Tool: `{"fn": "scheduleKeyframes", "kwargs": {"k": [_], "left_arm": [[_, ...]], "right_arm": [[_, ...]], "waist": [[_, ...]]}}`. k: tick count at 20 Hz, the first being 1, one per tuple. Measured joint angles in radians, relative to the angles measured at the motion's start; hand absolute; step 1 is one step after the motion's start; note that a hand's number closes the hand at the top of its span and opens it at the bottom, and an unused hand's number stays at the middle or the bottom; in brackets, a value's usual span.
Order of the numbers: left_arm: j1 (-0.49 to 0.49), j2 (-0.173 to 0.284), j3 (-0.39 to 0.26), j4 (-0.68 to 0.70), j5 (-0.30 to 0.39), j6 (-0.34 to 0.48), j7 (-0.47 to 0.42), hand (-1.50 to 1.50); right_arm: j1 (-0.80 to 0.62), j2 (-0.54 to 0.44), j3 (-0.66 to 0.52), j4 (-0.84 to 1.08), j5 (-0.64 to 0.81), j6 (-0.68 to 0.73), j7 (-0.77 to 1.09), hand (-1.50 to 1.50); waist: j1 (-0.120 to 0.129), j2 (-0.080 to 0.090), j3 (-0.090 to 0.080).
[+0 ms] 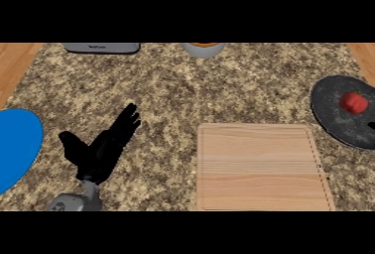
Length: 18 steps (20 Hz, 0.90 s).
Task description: Pick the bell pepper from the cutting board and place it in the pan
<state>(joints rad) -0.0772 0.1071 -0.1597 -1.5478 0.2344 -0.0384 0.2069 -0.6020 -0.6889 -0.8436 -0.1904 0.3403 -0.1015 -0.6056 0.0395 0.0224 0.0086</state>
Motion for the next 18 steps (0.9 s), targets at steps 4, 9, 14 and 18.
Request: {"fn": "scheduleKeyframes", "kwargs": {"k": [4, 9, 14, 18], "left_arm": [[0.004, -0.004, -0.005, -0.017, -0.009, 0.011, 0.012, 0.0], [0.016, -0.005, 0.0, -0.018, -0.007, 0.008, 0.01, 0.0], [0.035, 0.009, 0.016, -0.025, 0.001, -0.011, 0.005, 0.0], [0.015, 0.012, 0.031, -0.013, 0.006, -0.019, 0.014, 0.0]], "right_arm": [[0.076, -0.034, -0.01, 0.013, -0.022, 0.146, -0.079, -1.5], [0.146, -0.078, -0.011, 0.022, -0.038, 0.293, -0.142, -1.5], [0.204, -0.097, 0.001, 0.02, -0.045, 0.374, -0.199, -1.5], [0.23, -0.106, 0.017, 0.017, -0.046, 0.401, -0.213, -1.5]], "waist": [[-0.007, -0.004, -0.001], [-0.012, -0.008, -0.001], [-0.016, -0.011, -0.002], [-0.019, -0.013, -0.003]]}}
